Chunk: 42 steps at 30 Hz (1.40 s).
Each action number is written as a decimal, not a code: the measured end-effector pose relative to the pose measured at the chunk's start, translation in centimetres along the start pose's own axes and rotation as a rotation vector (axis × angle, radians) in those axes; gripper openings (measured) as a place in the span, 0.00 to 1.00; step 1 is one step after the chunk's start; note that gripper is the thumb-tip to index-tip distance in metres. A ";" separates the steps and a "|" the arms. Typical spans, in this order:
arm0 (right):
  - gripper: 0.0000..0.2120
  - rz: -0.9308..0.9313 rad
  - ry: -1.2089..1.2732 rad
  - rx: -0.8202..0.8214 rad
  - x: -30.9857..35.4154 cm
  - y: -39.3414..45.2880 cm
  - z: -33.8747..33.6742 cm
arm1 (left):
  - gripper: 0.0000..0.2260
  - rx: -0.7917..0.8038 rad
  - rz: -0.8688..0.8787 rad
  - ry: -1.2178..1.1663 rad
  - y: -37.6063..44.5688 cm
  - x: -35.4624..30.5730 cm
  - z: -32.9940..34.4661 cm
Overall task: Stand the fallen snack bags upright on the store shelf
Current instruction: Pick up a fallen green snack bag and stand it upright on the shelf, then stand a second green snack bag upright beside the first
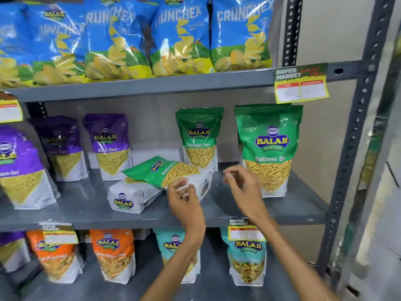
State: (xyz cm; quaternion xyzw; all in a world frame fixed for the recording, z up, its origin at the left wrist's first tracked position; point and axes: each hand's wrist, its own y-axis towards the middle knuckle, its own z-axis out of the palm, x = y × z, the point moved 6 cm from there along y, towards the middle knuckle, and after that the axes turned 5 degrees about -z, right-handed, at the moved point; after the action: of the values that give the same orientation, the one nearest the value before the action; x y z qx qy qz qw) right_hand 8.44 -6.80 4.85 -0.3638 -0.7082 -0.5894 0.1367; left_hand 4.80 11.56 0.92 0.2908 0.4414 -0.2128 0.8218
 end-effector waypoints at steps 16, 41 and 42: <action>0.43 0.493 -0.260 0.736 -6.2 9.5 14.6 | 0.27 0.194 -0.877 0.000 9.0 7.5 0.6; 0.27 0.071 0.364 -0.156 14.4 -10.0 0.0 | 0.30 0.816 -0.229 -0.004 0.8 -11.8 -9.1; 0.26 0.057 0.370 -0.153 14.5 -9.9 -0.1 | 0.30 0.826 -0.223 -0.008 0.8 -12.0 -9.0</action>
State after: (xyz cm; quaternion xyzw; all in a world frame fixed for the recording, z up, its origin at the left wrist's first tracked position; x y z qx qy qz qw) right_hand -8.40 -2.17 6.66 -0.2785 -0.6136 -0.6942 0.2529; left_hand -6.35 19.26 7.37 0.5454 0.3446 -0.4603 0.6099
